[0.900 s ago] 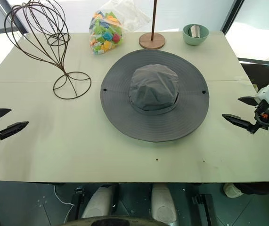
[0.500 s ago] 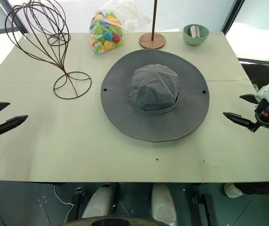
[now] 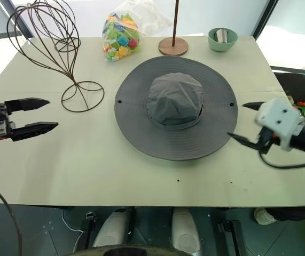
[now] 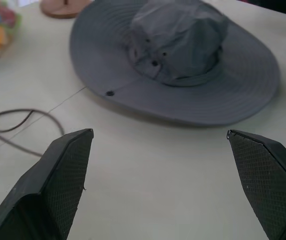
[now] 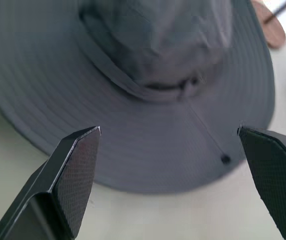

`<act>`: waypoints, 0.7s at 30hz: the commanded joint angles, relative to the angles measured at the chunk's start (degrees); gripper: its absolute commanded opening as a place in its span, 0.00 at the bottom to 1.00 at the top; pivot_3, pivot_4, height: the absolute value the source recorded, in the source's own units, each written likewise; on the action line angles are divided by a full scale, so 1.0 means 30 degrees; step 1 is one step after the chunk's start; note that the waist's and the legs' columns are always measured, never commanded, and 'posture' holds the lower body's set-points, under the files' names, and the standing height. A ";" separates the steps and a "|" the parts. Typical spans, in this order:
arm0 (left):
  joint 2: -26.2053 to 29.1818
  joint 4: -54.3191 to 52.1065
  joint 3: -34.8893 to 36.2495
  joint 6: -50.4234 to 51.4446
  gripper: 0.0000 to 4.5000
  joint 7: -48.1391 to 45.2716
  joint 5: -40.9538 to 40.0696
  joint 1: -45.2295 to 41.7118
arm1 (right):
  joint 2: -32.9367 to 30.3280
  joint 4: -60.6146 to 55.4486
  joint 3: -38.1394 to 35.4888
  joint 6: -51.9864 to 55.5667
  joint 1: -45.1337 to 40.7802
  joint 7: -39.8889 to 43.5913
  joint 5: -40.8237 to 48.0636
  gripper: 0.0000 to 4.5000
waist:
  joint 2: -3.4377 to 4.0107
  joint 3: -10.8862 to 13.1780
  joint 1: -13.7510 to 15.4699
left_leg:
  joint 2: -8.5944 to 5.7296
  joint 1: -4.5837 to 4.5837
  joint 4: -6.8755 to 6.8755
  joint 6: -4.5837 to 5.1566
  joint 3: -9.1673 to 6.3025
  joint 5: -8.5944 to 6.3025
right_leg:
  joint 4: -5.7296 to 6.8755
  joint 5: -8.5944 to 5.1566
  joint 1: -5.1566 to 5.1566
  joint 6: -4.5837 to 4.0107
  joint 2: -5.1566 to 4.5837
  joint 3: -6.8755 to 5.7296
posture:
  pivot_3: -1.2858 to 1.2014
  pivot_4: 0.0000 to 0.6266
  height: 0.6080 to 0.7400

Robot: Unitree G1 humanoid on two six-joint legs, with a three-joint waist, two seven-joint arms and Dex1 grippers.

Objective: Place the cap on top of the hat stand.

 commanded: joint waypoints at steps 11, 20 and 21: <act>-0.0643 0.0800 -0.5049 -0.0815 1.00 -0.3186 0.0923 -0.5079 | 0.2946 -0.2235 0.4979 -0.5785 0.4906 -0.5761 -1.1481 0.99 | -0.0041 -0.0019 -0.0101 | -0.0002 -0.0052 0.0223 0.0002 0.0007 0.0000 | 0.0012 0.0040 0.0034 -0.0076 0.0012 0.0005 | 0.52 0.24 1.00; -0.1499 0.1483 -0.5648 -0.0831 1.00 -0.3111 0.1445 -0.6340 | 0.5754 0.2076 0.9197 -0.6909 0.1856 -1.0299 -1.7225 0.99 | -0.0074 -0.0037 -0.0072 | -0.0002 -0.0054 0.0239 0.0004 -0.0002 0.0001 | 0.0032 0.0068 0.0037 -0.0038 0.0019 0.0004 | 0.52 0.24 1.00; -0.1534 0.1534 -0.5660 -0.0841 1.00 -0.3114 0.1472 -0.6404 | 0.5918 0.2632 0.9545 -0.7092 0.1470 -1.0632 -1.7605 0.99 | -0.0092 -0.0047 -0.0120 | -0.0002 -0.0054 0.0241 0.0004 -0.0004 0.0001 | 0.0031 0.0069 0.0037 -0.0038 0.0021 0.0005 | 0.52 0.24 1.00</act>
